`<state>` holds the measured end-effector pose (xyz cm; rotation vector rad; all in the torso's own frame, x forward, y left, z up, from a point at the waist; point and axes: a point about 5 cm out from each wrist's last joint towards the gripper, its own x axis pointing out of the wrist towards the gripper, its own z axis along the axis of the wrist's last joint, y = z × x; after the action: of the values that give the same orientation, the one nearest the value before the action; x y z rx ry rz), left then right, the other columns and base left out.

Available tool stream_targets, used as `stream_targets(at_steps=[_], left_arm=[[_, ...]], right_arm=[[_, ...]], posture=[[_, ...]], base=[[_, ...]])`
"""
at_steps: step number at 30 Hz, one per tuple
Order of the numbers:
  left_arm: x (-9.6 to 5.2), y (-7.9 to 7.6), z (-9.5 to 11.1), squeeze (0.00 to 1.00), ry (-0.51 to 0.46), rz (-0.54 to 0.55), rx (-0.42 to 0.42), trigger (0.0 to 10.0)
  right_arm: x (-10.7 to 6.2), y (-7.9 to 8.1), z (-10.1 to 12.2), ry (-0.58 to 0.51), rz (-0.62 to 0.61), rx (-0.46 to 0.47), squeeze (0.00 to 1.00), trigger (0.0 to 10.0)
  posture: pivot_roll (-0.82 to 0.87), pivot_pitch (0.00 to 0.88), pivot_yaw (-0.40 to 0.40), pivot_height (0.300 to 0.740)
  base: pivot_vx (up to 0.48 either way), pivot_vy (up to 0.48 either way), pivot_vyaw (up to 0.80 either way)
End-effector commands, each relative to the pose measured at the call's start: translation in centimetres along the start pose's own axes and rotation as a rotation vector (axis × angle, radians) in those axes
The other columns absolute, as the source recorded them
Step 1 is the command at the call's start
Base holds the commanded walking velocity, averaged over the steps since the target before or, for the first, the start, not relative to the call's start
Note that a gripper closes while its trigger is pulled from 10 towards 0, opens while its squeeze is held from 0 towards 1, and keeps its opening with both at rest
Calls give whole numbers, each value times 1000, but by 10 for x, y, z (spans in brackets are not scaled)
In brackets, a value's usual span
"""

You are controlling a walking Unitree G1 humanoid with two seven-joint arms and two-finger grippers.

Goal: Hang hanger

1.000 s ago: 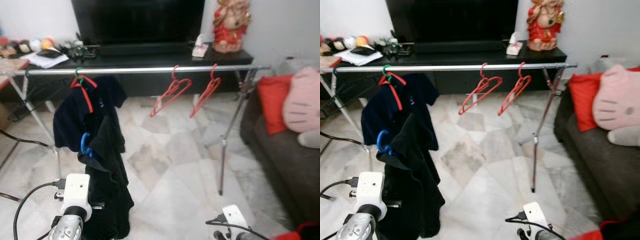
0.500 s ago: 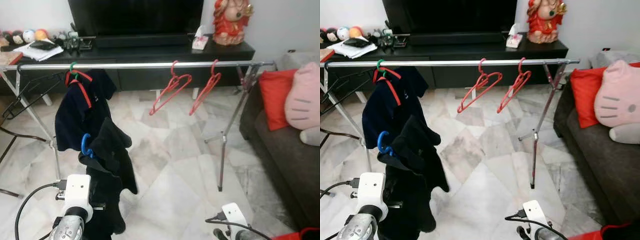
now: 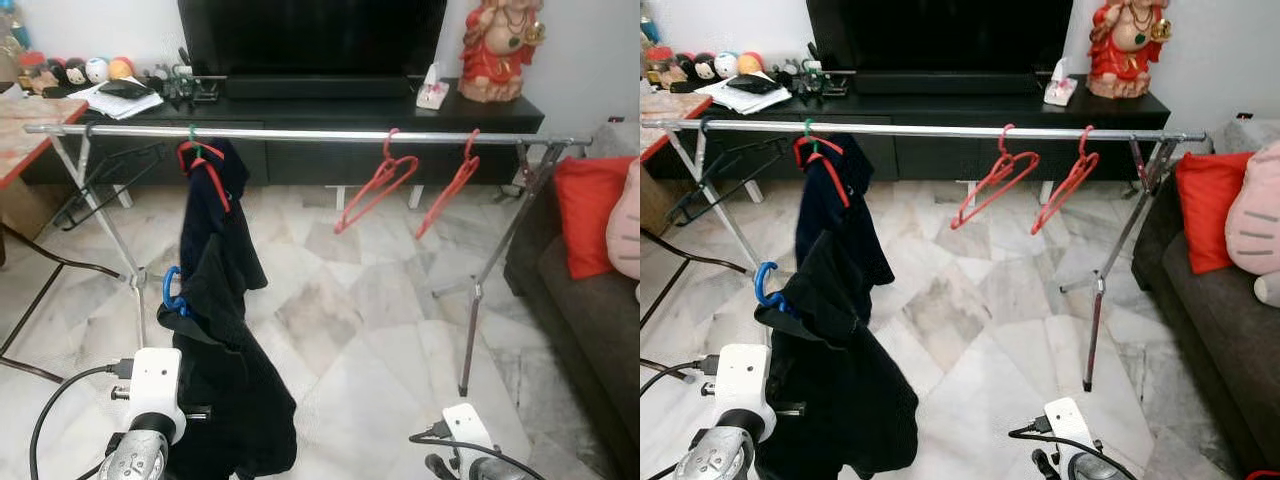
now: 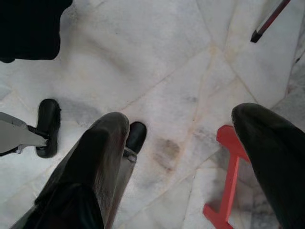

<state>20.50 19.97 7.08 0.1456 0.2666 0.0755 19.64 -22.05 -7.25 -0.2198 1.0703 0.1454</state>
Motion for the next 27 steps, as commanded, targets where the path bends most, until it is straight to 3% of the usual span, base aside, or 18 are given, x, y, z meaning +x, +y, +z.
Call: stream_targets(at_steps=[1, 5, 27], left_arm=[[1, 2, 11, 0, -45, 12, -4, 10000], [1, 2, 11, 0, -45, 12, -3, 10000], [0, 2, 11, 0, -45, 10, -7, 10000]], right_arm=[[0, -1, 0, -2, -4, 8, 0, 10000], [0, -1, 0, -2, -4, 8, 0, 10000], [0, -1, 0, -4, -3, 11, 0, 10000]], posture=[[-70, 0, 0, 740], [-70, 0, 0, 740], [-70, 0, 2, 740]], base=[[0, 0, 0], [0, 0, 0], [0, 441, 0]])
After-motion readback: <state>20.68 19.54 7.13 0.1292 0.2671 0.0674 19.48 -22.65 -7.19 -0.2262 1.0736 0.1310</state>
